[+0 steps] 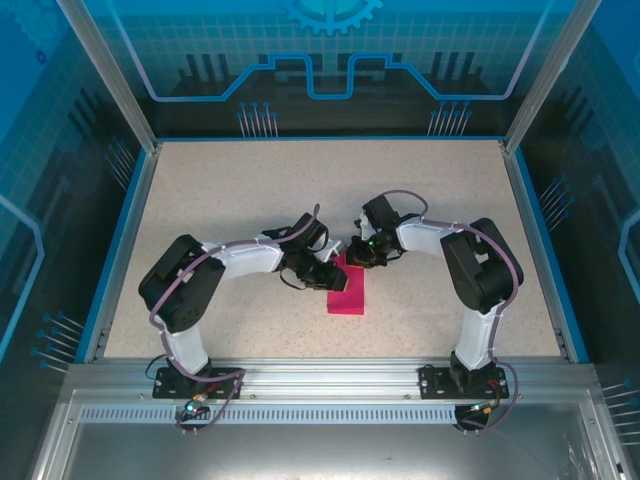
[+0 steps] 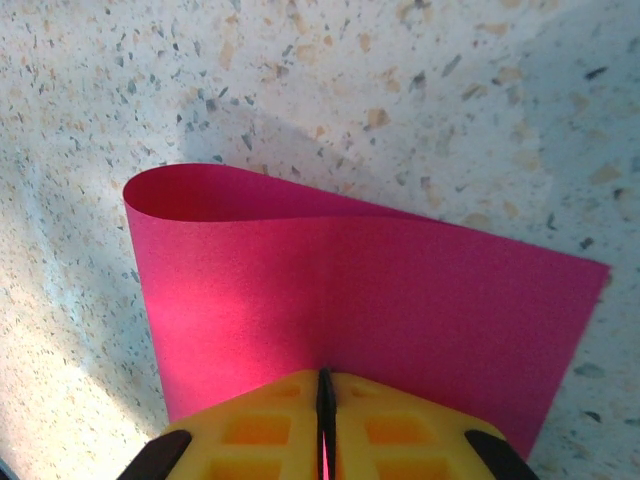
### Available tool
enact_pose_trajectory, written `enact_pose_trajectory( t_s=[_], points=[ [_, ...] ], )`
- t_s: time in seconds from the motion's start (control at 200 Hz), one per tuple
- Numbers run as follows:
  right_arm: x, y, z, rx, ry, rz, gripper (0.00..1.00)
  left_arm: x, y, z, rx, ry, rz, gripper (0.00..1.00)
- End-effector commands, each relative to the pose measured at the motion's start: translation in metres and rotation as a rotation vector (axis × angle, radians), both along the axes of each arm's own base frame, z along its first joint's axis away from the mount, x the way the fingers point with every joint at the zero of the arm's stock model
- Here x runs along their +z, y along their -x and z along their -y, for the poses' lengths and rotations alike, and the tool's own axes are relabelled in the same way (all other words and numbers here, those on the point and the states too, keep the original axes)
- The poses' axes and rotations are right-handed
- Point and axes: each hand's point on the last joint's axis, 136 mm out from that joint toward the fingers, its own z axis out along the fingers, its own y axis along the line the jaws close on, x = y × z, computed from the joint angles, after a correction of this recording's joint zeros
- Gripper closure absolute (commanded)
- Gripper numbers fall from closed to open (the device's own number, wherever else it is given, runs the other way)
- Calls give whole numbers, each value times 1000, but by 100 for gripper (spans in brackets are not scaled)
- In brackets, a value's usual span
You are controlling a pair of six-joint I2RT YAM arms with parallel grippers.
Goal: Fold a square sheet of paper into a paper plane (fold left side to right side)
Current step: First fold the square sheet of paper in half at the center of the table.
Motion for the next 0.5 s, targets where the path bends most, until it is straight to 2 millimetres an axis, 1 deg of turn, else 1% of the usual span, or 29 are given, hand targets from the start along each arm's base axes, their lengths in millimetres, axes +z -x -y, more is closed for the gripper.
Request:
enact_pose_trajectory(
  t_s=[0.0, 0.19, 0.495],
  points=[
    [-27, 16, 23, -13, 124, -75, 89, -16, 9, -2, -28, -20, -39, 73],
    [-28, 16, 23, -12, 127, -79, 89, -27, 28, -6, -58, -53, -70, 73],
    [-28, 16, 25, -10, 136, -82, 89, -37, 63, -26, -66, -104, -117, 74]
  ],
)
